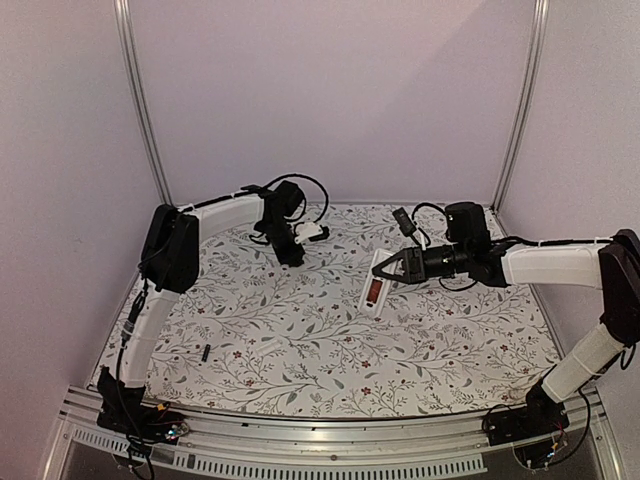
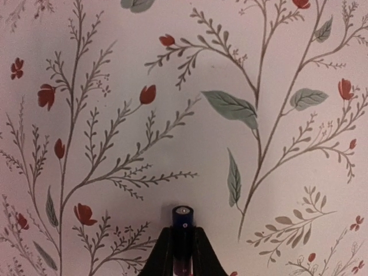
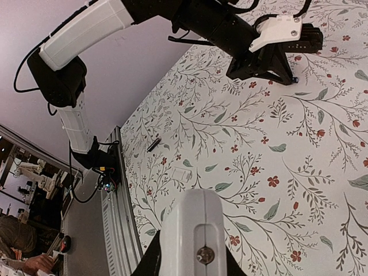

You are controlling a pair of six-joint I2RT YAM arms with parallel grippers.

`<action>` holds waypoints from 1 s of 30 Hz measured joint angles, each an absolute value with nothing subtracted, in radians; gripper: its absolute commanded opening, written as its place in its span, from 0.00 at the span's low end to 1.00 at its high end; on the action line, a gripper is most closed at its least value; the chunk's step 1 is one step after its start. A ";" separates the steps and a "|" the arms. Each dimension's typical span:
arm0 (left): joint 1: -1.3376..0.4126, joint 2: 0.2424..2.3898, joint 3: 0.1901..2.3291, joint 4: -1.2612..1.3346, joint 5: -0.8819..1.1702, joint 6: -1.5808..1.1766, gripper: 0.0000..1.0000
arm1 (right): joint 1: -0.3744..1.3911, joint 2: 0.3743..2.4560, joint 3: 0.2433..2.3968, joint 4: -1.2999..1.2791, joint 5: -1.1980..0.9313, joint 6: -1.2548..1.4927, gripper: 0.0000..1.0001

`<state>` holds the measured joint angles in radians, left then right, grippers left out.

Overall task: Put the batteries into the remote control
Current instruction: Pick up the battery from the center of the board.

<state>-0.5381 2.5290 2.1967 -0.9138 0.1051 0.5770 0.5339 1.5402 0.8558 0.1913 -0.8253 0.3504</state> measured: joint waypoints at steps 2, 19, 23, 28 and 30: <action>-0.538 2.529 2.197 -0.916 0.105 0.578 0.07 | 0.534 1.540 0.856 0.192 -0.825 0.350 0.00; -0.597 2.468 2.085 -0.885 0.071 0.525 0.05 | 0.534 1.540 0.856 0.187 -0.817 0.355 0.00; -0.602 2.457 2.066 -0.879 0.073 0.503 0.03 | 0.534 1.540 0.856 0.187 -0.813 0.360 0.00; -0.605 2.396 1.965 -0.855 0.104 0.459 0.00 | 0.534 1.540 0.856 0.187 -0.795 0.376 0.00; -0.607 2.352 1.889 -0.825 0.125 0.433 0.00 | 0.534 1.539 0.856 0.187 -0.785 0.386 0.00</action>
